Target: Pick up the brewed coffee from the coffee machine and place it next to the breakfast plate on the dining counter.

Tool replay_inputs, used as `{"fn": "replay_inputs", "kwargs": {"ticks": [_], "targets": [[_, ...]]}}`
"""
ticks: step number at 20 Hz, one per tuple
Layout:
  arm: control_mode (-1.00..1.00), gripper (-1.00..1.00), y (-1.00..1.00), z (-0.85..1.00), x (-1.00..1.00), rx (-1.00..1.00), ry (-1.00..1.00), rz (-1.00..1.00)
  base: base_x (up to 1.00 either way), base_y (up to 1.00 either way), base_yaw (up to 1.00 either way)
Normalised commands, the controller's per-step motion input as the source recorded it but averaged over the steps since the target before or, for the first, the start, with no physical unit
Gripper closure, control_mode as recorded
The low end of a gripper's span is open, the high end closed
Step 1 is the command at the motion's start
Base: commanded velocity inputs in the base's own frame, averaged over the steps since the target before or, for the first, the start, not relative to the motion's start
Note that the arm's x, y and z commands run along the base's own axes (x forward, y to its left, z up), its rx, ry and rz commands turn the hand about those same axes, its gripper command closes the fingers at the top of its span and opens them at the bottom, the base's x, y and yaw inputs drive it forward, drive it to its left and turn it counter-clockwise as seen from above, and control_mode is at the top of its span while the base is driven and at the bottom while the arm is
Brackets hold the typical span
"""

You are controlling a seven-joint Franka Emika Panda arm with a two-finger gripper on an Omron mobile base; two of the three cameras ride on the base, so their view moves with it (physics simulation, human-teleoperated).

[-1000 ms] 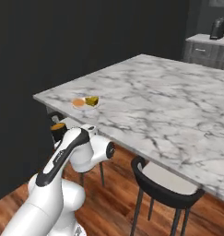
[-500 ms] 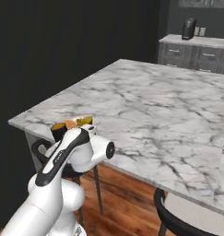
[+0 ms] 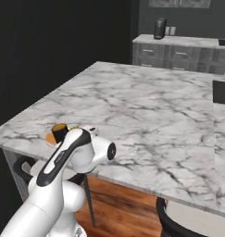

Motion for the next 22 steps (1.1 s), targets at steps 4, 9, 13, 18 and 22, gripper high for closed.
{"fn": "replay_inputs", "kwargs": {"ticks": [4, 9, 13, 18, 22], "targets": [[1.00, 1.00, 0.00, 0.00, 0.00, 0.00, 0.00, 0.00, 0.21, 0.07, -0.20], [-1.00, 1.00, -0.12, -0.10, 0.32, 0.08, -0.23, -0.05, 0.00, 0.00, 0.00], [-1.00, 1.00, -0.30, -0.33, 0.56, 0.11, -0.09, 0.00, 0.00, 0.00, 0.00], [-1.00, 1.00, -0.07, -0.15, 0.53, 0.00, 0.01, -0.01, 0.00, 0.00, 0.00], [-1.00, 1.00, -0.06, -0.07, 0.48, 0.00, 0.08, -0.07, 0.00, 0.00, 0.00]]}}
